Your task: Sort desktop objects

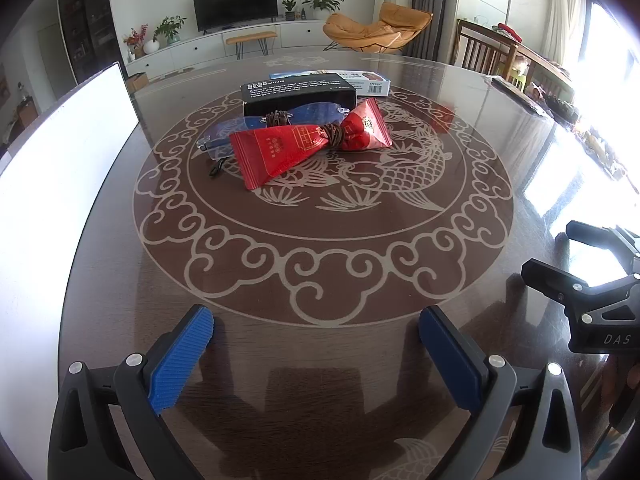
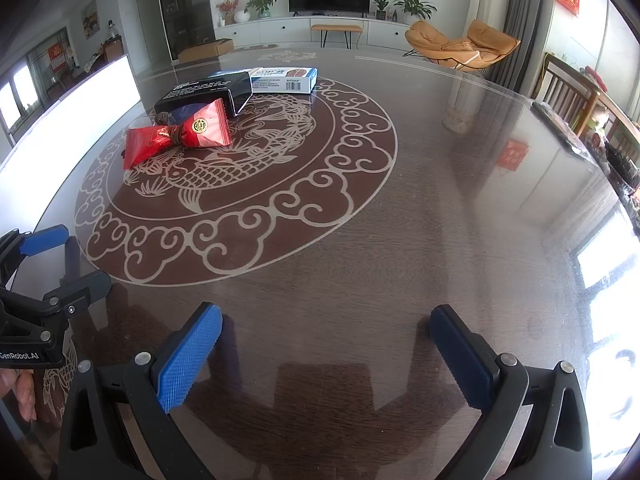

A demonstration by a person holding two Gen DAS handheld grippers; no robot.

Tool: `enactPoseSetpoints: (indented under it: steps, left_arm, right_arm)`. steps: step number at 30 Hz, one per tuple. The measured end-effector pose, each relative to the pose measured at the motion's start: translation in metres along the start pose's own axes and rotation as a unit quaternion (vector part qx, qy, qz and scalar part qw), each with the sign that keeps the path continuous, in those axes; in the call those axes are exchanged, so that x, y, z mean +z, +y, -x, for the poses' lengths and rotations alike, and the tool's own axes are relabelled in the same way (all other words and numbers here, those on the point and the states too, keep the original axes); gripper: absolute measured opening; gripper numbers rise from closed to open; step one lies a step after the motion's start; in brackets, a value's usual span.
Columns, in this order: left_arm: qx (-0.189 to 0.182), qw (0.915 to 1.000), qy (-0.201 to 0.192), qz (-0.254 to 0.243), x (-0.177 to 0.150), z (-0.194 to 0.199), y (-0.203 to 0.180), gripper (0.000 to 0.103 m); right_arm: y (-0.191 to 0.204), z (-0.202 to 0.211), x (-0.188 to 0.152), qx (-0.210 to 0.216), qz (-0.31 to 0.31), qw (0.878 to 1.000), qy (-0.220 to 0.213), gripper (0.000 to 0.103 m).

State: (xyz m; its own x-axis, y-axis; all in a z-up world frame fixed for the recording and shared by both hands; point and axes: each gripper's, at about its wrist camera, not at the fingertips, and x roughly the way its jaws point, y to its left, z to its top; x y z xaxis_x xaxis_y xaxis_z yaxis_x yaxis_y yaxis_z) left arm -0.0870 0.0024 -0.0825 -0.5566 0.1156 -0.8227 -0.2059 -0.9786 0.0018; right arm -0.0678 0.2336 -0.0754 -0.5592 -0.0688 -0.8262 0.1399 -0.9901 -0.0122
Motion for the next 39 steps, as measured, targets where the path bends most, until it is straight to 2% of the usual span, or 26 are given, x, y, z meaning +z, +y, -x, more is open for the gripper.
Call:
enactPoseSetpoints:
  steps: [39]
  left_arm:
    - [0.0,1.0,-0.001,-0.001,-0.0018,0.0012,-0.0012,0.103]
  right_arm:
    - [-0.0014,0.0021,-0.0049,-0.005,-0.008,1.0,-0.008,0.103]
